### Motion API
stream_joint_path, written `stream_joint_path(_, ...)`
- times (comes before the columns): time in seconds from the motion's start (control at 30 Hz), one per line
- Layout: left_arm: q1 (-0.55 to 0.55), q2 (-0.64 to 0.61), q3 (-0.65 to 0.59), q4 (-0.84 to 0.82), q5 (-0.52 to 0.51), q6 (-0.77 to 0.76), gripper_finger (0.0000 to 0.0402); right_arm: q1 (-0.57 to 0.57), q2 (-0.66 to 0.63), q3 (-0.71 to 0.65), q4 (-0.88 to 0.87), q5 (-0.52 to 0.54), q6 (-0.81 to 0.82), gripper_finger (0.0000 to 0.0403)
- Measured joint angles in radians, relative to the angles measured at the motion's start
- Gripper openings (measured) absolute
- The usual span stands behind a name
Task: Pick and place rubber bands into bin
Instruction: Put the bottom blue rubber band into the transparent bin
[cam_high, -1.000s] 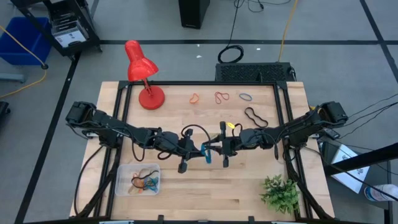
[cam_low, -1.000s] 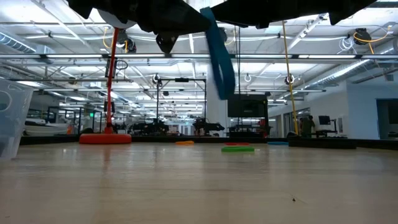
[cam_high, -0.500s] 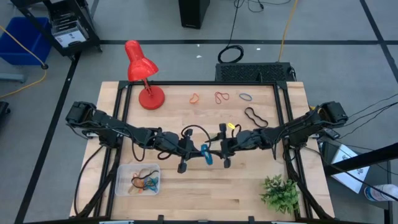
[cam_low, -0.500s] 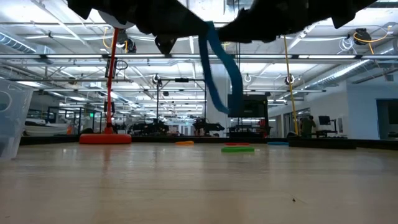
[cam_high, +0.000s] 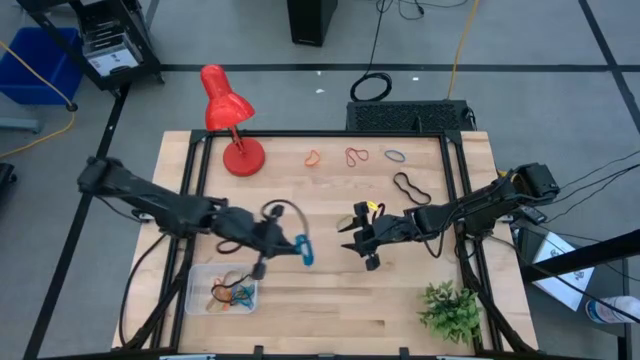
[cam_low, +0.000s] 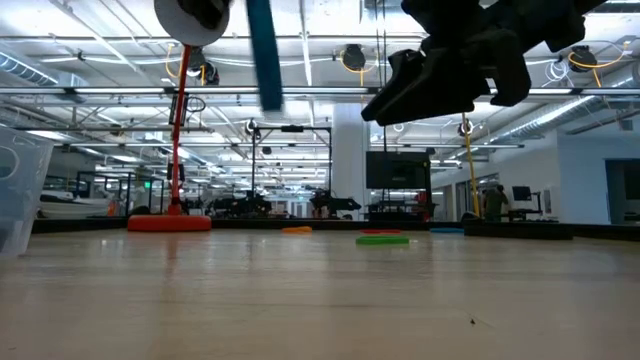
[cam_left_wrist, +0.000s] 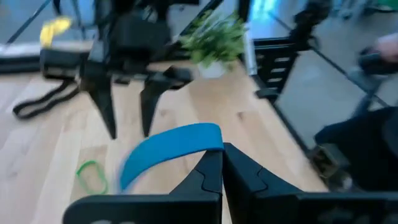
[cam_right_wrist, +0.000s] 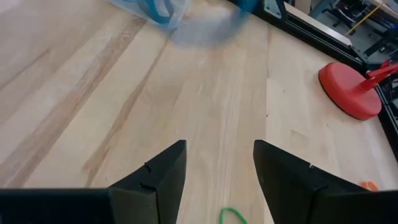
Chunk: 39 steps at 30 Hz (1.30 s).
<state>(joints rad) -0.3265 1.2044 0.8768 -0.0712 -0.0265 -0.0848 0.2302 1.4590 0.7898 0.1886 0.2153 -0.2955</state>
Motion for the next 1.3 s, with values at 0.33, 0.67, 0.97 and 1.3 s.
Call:
stream_joint_path(0.33, -0.193, -0.256, 0.000, -0.198, -0.062, -0.173, 0.0003, -0.041, 0.000, 0.000, 0.000, -0.002, 0.054, 0.0182)
stream_joint_path(0.67, -0.337, -0.233, 0.000, -0.539, -0.048, -0.898, 0.0002, -0.104, 0.000, -0.001, 0.007, -0.003, 0.093, 0.0177)
stream_joint_path(0.97, -0.438, -0.167, 0.000, -0.697, 0.059, -1.419, 0.0001, -0.171, 0.000, -0.001, 0.024, -0.007, 0.102, 0.0175)
stream_joint_path(1.3, -0.410, 0.077, 0.000, -0.869, 0.189, -1.497, 0.0004, -0.193, 0.000, -0.001, 0.024, -0.008, 0.130, 0.0177)
